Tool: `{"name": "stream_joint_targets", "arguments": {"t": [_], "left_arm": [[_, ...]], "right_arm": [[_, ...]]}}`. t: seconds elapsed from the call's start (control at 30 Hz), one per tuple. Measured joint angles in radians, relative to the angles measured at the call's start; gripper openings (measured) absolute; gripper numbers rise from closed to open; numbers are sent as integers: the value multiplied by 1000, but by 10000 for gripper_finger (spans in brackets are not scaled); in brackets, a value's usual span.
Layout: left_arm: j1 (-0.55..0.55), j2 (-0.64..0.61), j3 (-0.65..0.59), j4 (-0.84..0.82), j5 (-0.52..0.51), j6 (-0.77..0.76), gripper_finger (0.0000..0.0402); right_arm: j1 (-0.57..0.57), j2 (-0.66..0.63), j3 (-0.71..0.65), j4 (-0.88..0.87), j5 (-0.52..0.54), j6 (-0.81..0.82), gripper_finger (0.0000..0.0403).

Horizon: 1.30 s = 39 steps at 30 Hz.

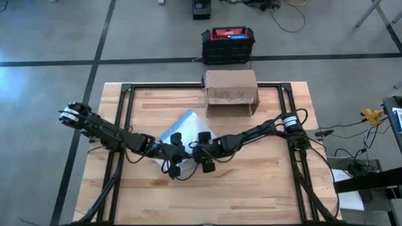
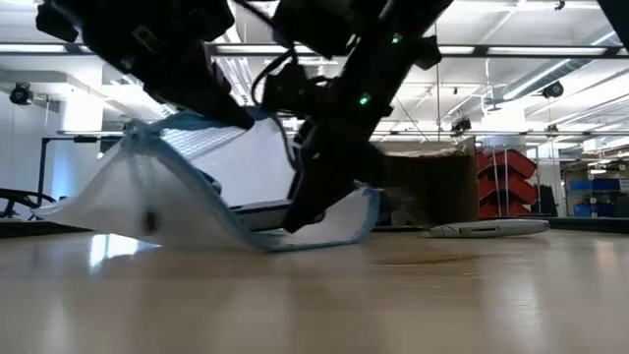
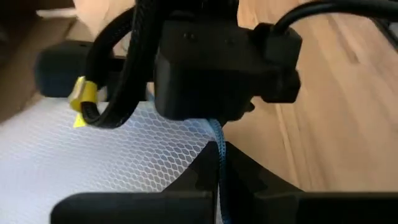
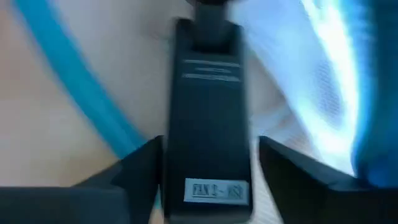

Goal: Unpack boxes
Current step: Put the black fan into the transparent zip bag

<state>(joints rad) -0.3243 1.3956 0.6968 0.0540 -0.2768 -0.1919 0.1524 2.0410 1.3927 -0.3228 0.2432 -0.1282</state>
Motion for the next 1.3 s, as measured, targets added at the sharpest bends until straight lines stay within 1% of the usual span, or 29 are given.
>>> {"name": "stream_joint_targets", "arguments": {"t": [0.1, 0.13, 0.2, 0.27, 0.33, 0.5, 0.57, 0.63, 0.67, 0.73, 0.83, 1.0, 1.03, 1.07, 1.2, 1.27, 1.3], "left_arm": [[1, 5, 0, -30, 0, -13, 0], [1, 5, 0, -39, 4, -20, 0], [0, 5, 0, -61, 6, -27, 0], [0, 5, 0, -74, 7, -28, 0], [0, 5, 0, -74, 7, -28, 0], [0, 19, 0, -74, 7, -27, 0], [0, 29, 0, -73, 5, -28, 0], [0, 44, 0, -71, 3, -30, 0], [0, 52, 0, -67, 2, -30, 0], [0, 71, 0, -54, 2, -30, 0], [0, 93, 0, -48, 1, -30, 0], [-3, 90, 1, -44, 1, -41, 0], [-5, 90, 2, -42, 7, -41, 0], [-8, 90, 2, -38, 14, -41, 0], [-26, 89, 2, -31, 55, -40, 0], [-37, 88, 2, -21, 59, -35, 0], [-48, 87, 2, -18, 58, -29, 0]], "right_arm": [[1, 12, 14, -3, 90, -10, 300], [3, 7, 14, -3, 114, -10, 318], [8, -7, 14, -11, 139, -14, 339], [17, -29, 13, -38, 151, -14, 346], [25, -52, 13, -76, 152, -13, 344], [57, -95, 12, -187, 149, 54, 321], [71, -101, 11, -208, 111, 111, 307], [82, -101, 7, -200, 45, 169, 285], [86, -101, 3, -186, 10, 190, 270], [92, -93, -1, -157, -28, 218, 234], [92, -74, -5, -159, -34, 222, 162], [92, -46, -6, -127, -39, 185, 26], [92, -42, -6, -113, -41, 169, 14], [92, -34, -6, -99, -40, 161, 11], [75, -17, -6, -40, -33, 141, 20], [62, -11, -4, -34, -27, 129, 15], [50, -9, -7, -42, -1, 108, 8]]}}
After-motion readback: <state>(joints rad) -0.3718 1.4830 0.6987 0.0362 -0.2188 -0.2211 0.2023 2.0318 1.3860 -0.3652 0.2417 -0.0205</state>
